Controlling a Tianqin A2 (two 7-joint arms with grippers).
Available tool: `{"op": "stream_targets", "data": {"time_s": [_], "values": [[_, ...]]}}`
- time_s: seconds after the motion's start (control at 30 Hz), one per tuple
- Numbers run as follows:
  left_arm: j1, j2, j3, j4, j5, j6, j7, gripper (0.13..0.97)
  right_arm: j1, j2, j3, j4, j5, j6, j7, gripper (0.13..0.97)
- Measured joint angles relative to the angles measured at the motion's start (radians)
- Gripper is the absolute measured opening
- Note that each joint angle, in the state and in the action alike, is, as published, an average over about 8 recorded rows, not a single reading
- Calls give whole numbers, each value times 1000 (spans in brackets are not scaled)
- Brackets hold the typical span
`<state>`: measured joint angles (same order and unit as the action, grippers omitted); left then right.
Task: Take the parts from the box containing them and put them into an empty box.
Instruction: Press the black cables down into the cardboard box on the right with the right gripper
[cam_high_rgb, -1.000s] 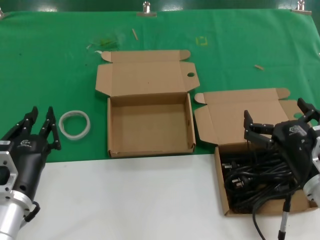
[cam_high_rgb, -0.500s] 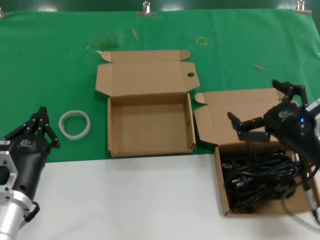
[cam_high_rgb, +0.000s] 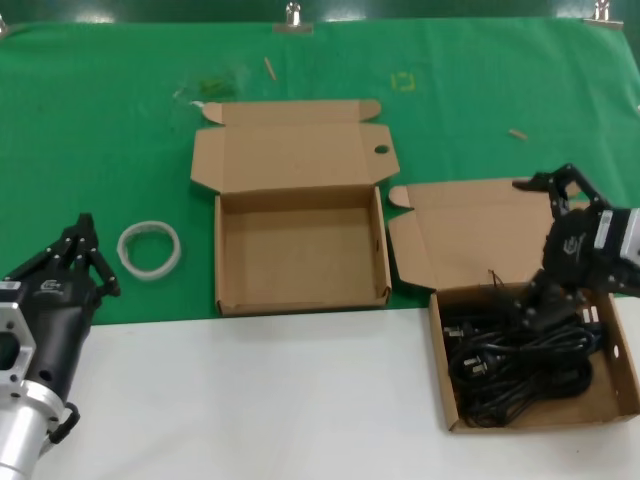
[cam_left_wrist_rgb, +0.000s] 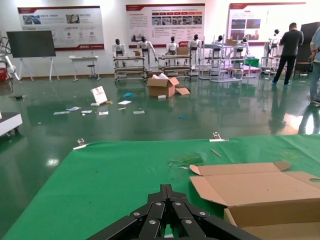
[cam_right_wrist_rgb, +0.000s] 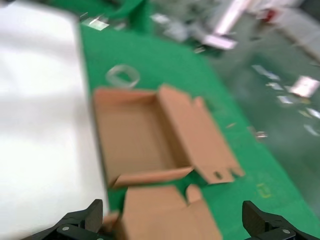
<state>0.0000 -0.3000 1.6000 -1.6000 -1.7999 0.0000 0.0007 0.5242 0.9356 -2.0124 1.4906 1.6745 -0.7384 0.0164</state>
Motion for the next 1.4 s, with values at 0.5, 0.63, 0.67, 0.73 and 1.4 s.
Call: {"op": "stream_targets", "data": {"time_s": [0.5, 0.63, 0.67, 0.73, 1.4], "values": [[0, 0, 0, 0, 0, 0, 0, 140, 268, -2, -114, -197, -196, -457, -299, 966], [0, 0, 0, 0, 0, 0, 0, 140, 286, -4, -130, -226, -246, -503, -328, 966], [0, 0, 0, 0, 0, 0, 0, 140, 288, -6, -133, -234, -258, -510, -335, 966], [0, 0, 0, 0, 0, 0, 0, 140, 290, -10, -137, -249, -279, -518, -349, 966], [0, 0, 0, 0, 0, 0, 0, 140, 308, -107, -140, -409, -381, -466, -471, 964]]}}
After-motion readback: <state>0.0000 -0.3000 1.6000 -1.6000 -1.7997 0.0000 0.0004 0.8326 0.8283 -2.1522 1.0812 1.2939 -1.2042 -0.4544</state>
